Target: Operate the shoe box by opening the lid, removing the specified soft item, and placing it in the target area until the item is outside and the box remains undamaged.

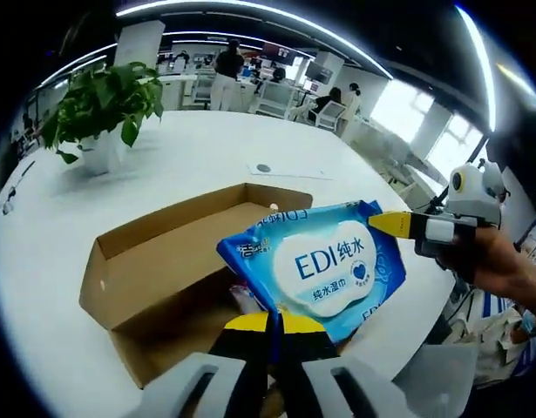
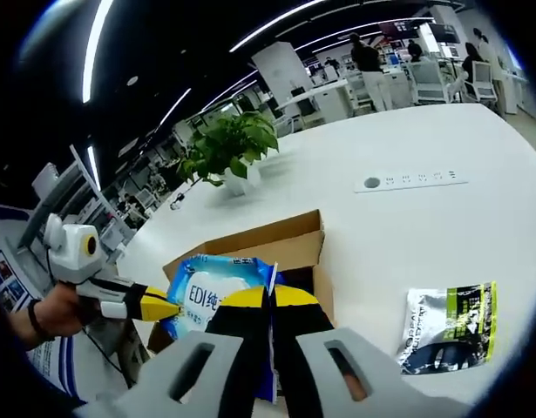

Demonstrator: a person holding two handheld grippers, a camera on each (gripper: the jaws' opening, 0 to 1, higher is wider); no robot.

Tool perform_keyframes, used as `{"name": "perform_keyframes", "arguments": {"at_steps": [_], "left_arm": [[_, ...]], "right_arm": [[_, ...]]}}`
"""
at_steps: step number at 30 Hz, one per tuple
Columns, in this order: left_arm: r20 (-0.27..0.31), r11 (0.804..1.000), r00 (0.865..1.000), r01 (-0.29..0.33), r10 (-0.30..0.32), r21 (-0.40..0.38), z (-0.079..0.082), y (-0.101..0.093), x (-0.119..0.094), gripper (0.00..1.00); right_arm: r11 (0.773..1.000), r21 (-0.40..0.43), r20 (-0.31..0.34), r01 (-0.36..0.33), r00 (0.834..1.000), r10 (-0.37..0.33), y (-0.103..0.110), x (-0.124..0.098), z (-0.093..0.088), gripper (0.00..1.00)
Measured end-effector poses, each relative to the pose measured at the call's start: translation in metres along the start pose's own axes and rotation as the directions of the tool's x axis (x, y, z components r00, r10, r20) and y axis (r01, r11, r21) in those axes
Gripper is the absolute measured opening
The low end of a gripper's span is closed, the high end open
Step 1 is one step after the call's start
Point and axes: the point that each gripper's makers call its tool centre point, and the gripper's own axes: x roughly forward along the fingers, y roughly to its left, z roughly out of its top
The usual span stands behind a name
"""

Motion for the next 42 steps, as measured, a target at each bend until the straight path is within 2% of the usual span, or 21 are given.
{"name": "perform_keyframes", "arguments": {"at_steps": [9, 16, 27, 34, 42], "left_arm": [[-0.030, 0.997, 0.999, 0.044, -0.042, 0.065, 0.003, -0.030, 0.016, 0.01], [-0.062, 0.987, 0.994, 0.101, -0.094, 0.126, 0.004, -0.071, 0.036, 0.01], [-0.114, 0.966, 0.982, 0.172, -0.152, 0.193, 0.001, -0.122, 0.063, 0.01], [-0.150, 0.955, 0.973, 0.205, -0.176, 0.215, -0.006, -0.147, 0.079, 0.01], [-0.185, 0.945, 0.964, 0.231, -0.191, 0.229, -0.012, -0.166, 0.094, 0.01]], "right_arm": [[0.998, 0.038, 0.031, 0.052, 0.998, -0.054, -0.024, -0.031, -0.006, 0.00], [0.990, 0.083, 0.065, 0.110, 0.991, -0.115, -0.055, -0.068, -0.011, 0.00], [0.972, 0.149, 0.097, 0.181, 0.976, -0.196, -0.096, -0.116, -0.024, 0.00], [0.960, 0.185, 0.106, 0.208, 0.967, -0.230, -0.117, -0.136, -0.033, 0.00], [0.946, 0.222, 0.103, 0.235, 0.960, -0.262, -0.139, -0.153, -0.044, 0.00]]}}
